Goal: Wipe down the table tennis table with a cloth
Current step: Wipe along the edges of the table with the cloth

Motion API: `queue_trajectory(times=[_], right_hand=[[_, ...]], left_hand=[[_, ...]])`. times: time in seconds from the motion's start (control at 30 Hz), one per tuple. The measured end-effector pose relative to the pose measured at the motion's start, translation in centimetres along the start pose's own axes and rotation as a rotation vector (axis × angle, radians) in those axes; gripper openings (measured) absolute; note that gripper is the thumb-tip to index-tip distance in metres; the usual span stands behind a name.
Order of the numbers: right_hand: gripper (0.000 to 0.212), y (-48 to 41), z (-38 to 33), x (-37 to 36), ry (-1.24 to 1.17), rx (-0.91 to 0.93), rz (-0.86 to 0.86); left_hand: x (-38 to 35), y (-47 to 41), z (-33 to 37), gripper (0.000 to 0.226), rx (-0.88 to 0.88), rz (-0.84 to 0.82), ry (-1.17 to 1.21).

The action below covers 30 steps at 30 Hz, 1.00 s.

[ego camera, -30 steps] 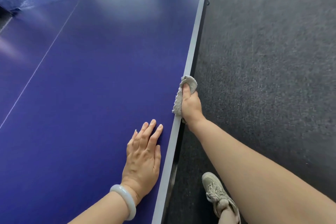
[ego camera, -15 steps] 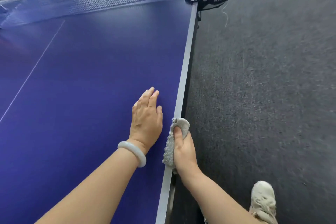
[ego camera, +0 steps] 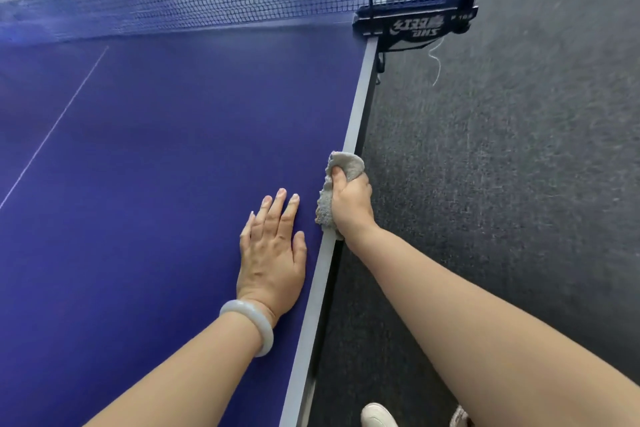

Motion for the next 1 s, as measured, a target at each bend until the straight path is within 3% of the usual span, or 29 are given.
queue_trajectory(times=[0.37,0.53,0.7,0.83,1.0], right_hand=[[0.058,-11.5,-7.8,2.4,-0.133,0.037,0.056],[0.057,-4.5,-2.2,0.7,-0.108,0.075,0.012],[0.050,7.9,4.5,-0.7,-0.038,0.003,-0.230],[0.031,11.3,5.5,2.1,0.138,-0.161,-0.501],[0.043,12.6,4.4,10.5,-0.230,-0.433,-0.510]], left_hand=[[0.2,0.0,0.0,0.063,0.034,-0.028,0.027],[0.2,0.1,0.0,0.063,0.039,-0.019,0.020],[0.3,0.3,0.4,0.057,0.032,-0.036,-0.030],[0.9,0.1,1.1,0.060,0.122,-0.130,-0.128],[3.0,0.4,5.1,0.054,0.289,-0.271,0.084]])
Point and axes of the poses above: each hand's wrist, its own y-axis away from the middle knuckle, its own x-axis out of the back of the hand, z = x × y, the point moved 7 cm from there along -y, towards the middle knuckle, and after that the axes turned 5 degrees about y, right-handed, at the moved point
